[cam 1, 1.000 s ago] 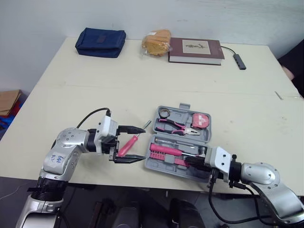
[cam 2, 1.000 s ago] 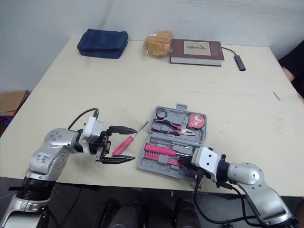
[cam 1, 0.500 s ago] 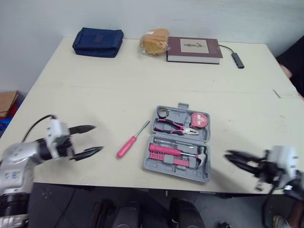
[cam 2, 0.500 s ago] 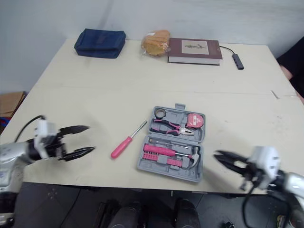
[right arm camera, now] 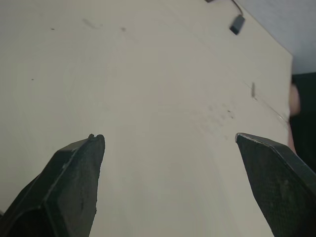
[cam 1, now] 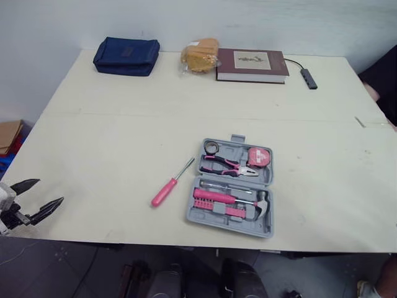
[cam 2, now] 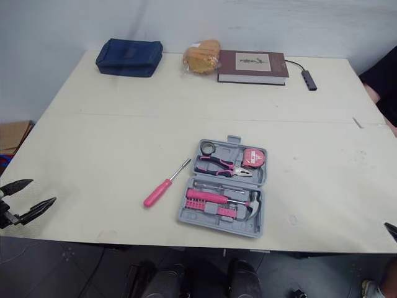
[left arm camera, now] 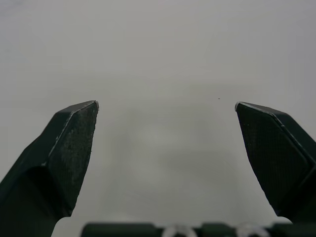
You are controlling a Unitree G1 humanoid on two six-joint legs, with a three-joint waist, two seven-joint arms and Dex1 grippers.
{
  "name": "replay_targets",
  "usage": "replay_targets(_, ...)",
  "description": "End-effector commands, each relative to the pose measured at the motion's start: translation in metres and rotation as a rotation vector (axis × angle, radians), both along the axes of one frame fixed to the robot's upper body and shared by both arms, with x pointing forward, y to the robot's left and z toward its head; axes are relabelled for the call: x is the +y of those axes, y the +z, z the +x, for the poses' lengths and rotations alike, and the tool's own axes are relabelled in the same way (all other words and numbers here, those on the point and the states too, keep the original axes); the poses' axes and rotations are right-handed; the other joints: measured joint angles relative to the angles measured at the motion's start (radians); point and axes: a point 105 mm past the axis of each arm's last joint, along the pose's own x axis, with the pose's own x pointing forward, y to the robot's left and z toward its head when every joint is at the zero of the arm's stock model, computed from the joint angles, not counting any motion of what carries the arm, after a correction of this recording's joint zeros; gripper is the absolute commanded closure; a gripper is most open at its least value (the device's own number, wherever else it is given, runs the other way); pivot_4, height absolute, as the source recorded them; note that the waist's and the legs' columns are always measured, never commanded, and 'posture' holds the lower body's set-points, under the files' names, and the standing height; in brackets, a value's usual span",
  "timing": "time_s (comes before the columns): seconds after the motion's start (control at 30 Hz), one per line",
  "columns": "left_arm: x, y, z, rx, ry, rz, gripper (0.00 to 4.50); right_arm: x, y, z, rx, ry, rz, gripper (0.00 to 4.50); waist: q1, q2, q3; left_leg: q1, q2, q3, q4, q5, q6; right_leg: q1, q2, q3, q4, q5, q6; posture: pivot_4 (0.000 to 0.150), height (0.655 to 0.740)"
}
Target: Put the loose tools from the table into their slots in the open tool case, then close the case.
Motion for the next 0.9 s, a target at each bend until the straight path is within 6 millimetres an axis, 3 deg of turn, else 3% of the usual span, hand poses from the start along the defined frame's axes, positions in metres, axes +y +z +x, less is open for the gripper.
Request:
replay_targets(0.03,-0.019,0.018,0.014,-0.106,-0.064,0.016,0.0,0.015,0.005,0.009,-0.052,0.057,-0.002,0.1,-0.001,0.001,0.0,0.0,0.0,0.0,0.0,0.0,-0.001,0.0,0.0,0.0,0.001,0.0,-0.001,0.15,0.74)
replay_targets(0.17,-0.088,0.019,0.017,-0.084,-0.3,-0.081,0.0,0.068,0.003,0.028,-0.07,0.264,0.084,0.1,-0.006,0.003,-0.001,0.0,0.0,0.0,0.0,0.0,-0.001,0.0,0.0,0.0,0.005,-0.001,-0.001,0.15,0.74)
replay_targets(0.27,-0.115,0.022,0.017,-0.048,-0.329,-0.125,0.0,0.094,0.006,0.035,-0.089,0.356,0.108,0.1,-0.011,0.003,-0.001,0.0,0.0,0.0,0.0,0.002,0.003,-0.001,0.0,0.0,0.004,-0.001,-0.001,0.15,0.74)
replay_targets(0.37,-0.163,0.017,0.011,0.065,-0.386,-0.186,0.0,0.134,0.012,0.037,-0.08,0.507,0.157,0.1,-0.01,0.004,-0.001,0.0,0.001,0.0,0.0,0.002,0.003,0.0,0.002,0.001,0.004,-0.001,-0.001,0.15,0.74)
replay_targets(0.57,-0.212,0.016,0.023,0.137,-0.317,-0.168,0.0,0.181,0.015,0.036,-0.046,0.696,0.191,0.1,0.015,0.004,-0.001,0.001,0.001,-0.001,0.0,0.004,0.002,0.0,0.005,0.004,0.004,0.0,-0.001,0.15,0.74)
replay_targets(0.67,-0.237,0.003,0.032,0.187,-0.252,-0.16,0.0,0.198,0.015,0.043,-0.064,0.735,0.184,0.1,0.018,0.004,-0.001,0.001,0.0,-0.001,0.0,0.004,0.002,0.001,0.006,0.005,0.005,0.0,-0.001,0.15,0.74)
replay_targets(0.8,-0.253,-0.014,0.035,0.241,-0.222,-0.161,0.0,0.207,0.013,0.044,-0.069,0.753,0.188,0.1,0.018,0.004,-0.001,0.0,-0.001,0.0,0.0,0.004,0.003,0.0,0.009,0.004,0.005,0.0,-0.001,0.15,0.74)
replay_targets(0.9,-0.254,-0.026,0.038,0.259,-0.188,-0.124,0.0,0.214,0.012,0.044,-0.075,0.767,0.188,0.1,0.015,0.003,-0.001,0.0,0.0,0.0,0.001,0.005,0.003,0.0,0.011,0.004,0.003,-0.001,-0.001,0.15,0.74)
